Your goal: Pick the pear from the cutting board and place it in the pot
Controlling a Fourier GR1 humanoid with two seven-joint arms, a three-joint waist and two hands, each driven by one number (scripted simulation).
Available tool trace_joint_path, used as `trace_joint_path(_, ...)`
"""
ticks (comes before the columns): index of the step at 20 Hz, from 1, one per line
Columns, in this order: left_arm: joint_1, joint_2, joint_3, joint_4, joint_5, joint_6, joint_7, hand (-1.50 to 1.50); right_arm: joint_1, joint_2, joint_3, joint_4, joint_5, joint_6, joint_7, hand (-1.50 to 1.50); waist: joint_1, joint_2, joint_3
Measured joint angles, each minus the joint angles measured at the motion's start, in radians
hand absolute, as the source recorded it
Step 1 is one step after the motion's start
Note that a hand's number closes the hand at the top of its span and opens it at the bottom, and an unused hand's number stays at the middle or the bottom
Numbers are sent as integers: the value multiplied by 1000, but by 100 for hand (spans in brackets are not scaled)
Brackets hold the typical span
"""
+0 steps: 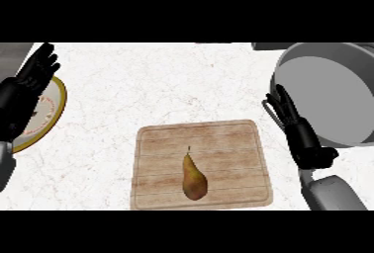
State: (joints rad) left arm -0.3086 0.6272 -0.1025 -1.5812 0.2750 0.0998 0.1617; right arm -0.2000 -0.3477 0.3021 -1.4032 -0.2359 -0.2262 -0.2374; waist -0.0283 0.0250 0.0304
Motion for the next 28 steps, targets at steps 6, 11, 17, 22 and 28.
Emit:
trace_joint_path(6,87,-151,-25,7,-27,107,-98,0,-116,-80,9,-155,38,69,19,150,25,-27,-27)
trace_joint_path(11,182,-266,-53,0,-31,178,-166,0,-90,-193,24,-196,268,-95,178,-150,10,-38,-37)
trace_joint_path(17,255,-354,-92,-1,-63,211,-256,0,-15,-138,182,-482,465,-187,317,-150,14,-34,-33)
trace_joint_path(22,289,-374,-96,-13,-70,208,-282,0,-50,-148,287,-627,627,-107,580,-150,21,-33,-34)
trace_joint_path(28,288,-384,-99,-9,-72,201,-291,0,-128,-198,399,-663,664,148,891,-150,31,-32,-36)
